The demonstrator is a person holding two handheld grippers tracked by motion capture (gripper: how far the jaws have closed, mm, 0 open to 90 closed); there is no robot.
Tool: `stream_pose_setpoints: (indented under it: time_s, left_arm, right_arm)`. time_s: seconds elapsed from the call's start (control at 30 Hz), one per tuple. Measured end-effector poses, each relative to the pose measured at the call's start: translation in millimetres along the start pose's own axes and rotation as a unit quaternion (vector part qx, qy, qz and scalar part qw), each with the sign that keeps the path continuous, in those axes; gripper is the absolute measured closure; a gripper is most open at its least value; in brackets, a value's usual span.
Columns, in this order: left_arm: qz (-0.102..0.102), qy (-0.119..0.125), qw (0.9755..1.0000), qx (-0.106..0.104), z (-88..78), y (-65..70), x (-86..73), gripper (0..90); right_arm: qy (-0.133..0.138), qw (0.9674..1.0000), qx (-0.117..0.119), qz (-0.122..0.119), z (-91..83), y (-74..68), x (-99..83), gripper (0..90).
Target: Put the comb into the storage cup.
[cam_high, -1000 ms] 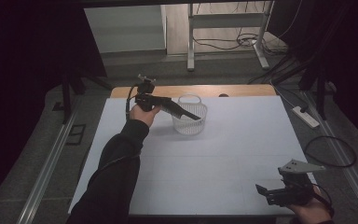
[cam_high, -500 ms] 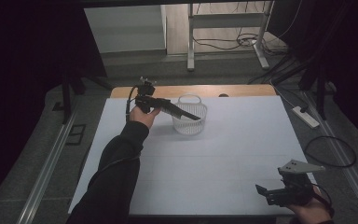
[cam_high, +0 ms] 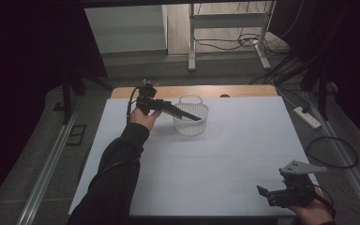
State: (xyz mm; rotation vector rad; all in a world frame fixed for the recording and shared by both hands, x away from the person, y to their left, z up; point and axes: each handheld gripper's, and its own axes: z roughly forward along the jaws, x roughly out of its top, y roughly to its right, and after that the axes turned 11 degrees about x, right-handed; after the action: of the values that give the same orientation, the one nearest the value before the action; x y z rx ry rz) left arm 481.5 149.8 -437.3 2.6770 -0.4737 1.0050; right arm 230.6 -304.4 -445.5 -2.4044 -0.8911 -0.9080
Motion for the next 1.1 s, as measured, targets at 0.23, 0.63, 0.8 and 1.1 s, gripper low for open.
stream_pose_setpoints:
  time_s: [0.23, 0.63, 0.8, 1.1]
  left_arm:
    - [0.013, 0.012, 0.9998, 0.011, -1.2, 2.4, 0.1, 43.4]
    - [0.036, 0.038, 0.9985, 0.012, -4.5, 4.0, 0.1, 22.4]
    - [0.051, 0.042, 0.9978, 0.008, -5.9, 4.8, -0.6, 13.8]
    - [0.07, 0.053, 0.9961, 0.004, -9.7, 3.7, -4.8, 2.6]
  right_arm:
    - [0.0, 1.0, 0.0, -0.001, 0.0, -0.1, 0.0, 0.0]
    - [-0.002, 1.0, -0.001, -0.003, 0.3, -0.6, 0.1, 0.0]
    - [-0.002, 1.0, -0.001, -0.003, 0.4, -0.6, 0.1, 0.0]
    - [-0.002, 1.0, -0.001, -0.003, 0.5, -0.7, 0.1, 0.0]
